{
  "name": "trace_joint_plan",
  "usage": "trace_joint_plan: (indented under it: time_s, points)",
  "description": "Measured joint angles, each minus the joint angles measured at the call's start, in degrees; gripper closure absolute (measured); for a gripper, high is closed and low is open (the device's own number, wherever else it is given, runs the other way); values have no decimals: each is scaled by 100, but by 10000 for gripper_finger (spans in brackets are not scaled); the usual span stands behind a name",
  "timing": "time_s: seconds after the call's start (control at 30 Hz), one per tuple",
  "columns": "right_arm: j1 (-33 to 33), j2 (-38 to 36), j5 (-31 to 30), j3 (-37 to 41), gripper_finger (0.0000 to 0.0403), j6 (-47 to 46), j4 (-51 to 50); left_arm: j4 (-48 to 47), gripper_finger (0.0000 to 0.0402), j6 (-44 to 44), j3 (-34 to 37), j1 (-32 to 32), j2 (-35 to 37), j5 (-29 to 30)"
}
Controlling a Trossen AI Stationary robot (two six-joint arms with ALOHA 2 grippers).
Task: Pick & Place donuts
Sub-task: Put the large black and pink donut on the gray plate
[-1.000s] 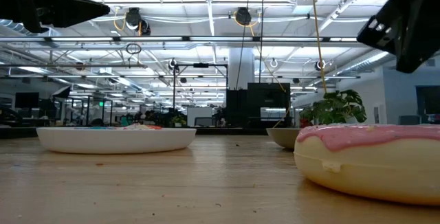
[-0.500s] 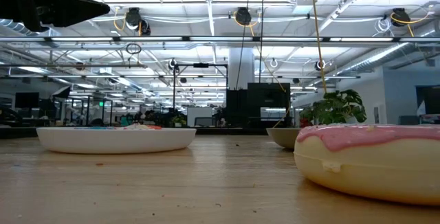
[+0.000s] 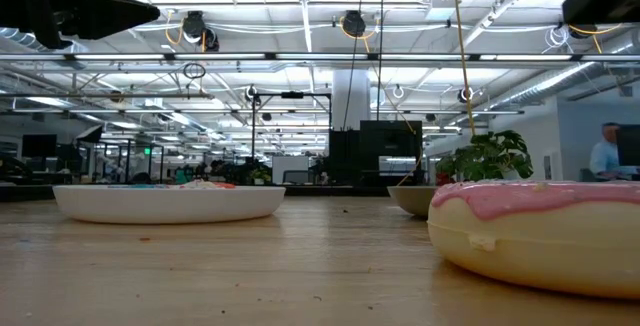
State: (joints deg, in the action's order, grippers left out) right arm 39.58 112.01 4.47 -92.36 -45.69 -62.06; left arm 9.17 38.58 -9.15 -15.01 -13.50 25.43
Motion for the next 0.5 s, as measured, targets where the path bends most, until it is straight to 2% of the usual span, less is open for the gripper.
trace_joint_plan:
  time_s: [0.27, 0.5]
  points:
    - [181, -6, 157, 451, 235, -452, 860, 13, 371, 126, 0, -2, 0, -2]
    - [256, -7, 170, 798, 187, -568, 898, 13, 371, 145, 0, -1, 0, -4]
